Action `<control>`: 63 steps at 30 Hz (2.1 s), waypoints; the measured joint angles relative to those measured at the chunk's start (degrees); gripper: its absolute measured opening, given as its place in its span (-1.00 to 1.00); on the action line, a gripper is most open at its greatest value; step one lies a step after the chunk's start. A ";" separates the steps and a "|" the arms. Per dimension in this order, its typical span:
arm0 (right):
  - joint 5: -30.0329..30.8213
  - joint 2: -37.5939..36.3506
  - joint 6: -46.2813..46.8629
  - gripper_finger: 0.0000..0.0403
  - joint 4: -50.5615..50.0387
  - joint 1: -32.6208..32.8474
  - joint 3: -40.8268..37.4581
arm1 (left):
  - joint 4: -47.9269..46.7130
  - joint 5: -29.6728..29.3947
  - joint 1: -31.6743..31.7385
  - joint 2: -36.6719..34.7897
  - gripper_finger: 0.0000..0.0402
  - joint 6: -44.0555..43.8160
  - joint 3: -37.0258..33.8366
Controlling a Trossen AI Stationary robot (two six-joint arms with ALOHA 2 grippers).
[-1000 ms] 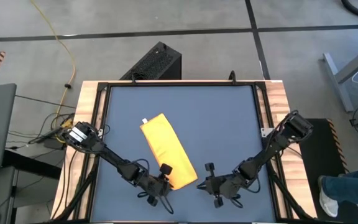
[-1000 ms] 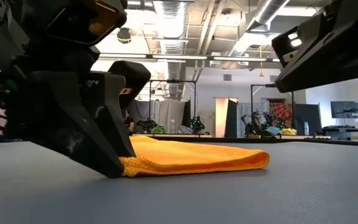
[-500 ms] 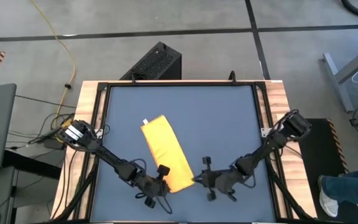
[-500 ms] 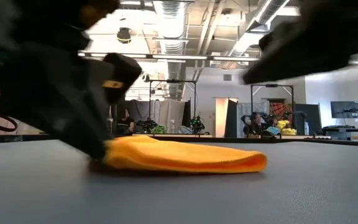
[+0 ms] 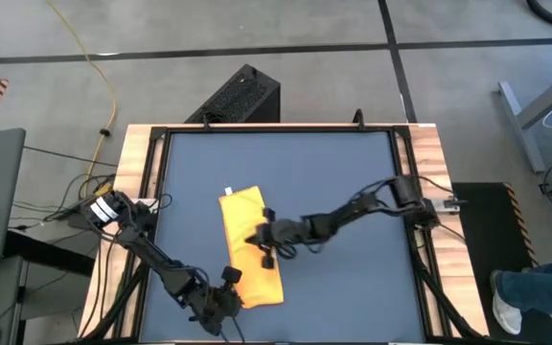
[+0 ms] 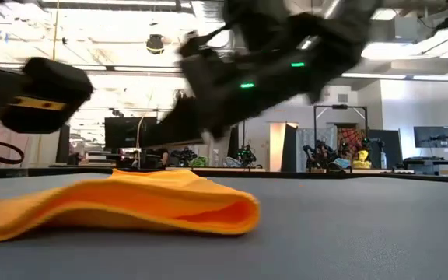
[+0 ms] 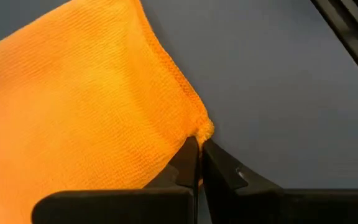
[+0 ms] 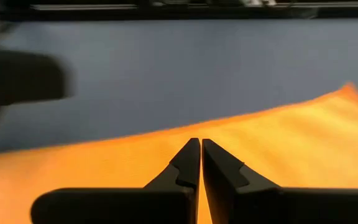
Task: Roll towel into tight, uniform cylinder
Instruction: Roll the orange towel
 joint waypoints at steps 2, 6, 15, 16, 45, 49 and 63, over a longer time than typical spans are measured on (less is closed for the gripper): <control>-0.17 1.83 -1.35 -0.79 -4.86 -2.06 4.85 | -1.53 -0.84 -1.06 0.00 -1.00 -2.07 0.00; -0.31 3.19 -1.76 -0.79 -16.58 -5.93 12.24 | -4.25 -2.48 -2.88 0.00 -1.00 -5.99 0.00; 1.17 3.06 -1.72 -0.90 -27.10 -12.01 12.37 | -6.05 -4.94 -3.98 -0.80 -1.00 -6.39 0.00; 1.19 3.04 -1.12 -0.91 -26.71 -12.39 11.21 | -6.39 -4.92 -3.98 -1.14 -1.00 -6.37 -0.02; 10.00 -21.40 4.50 -0.75 -47.30 0.51 3.07 | -1.39 0.14 2.13 -3.76 -1.00 4.95 -0.13; 4.66 -21.02 6.54 -0.74 -44.81 8.46 3.39 | -0.59 1.42 2.67 -3.76 -1.00 6.72 -0.11; 18.67 -7.30 0.06 -0.75 -32.90 26.52 3.28 | 1.64 5.87 2.71 -3.76 -1.00 3.23 -0.07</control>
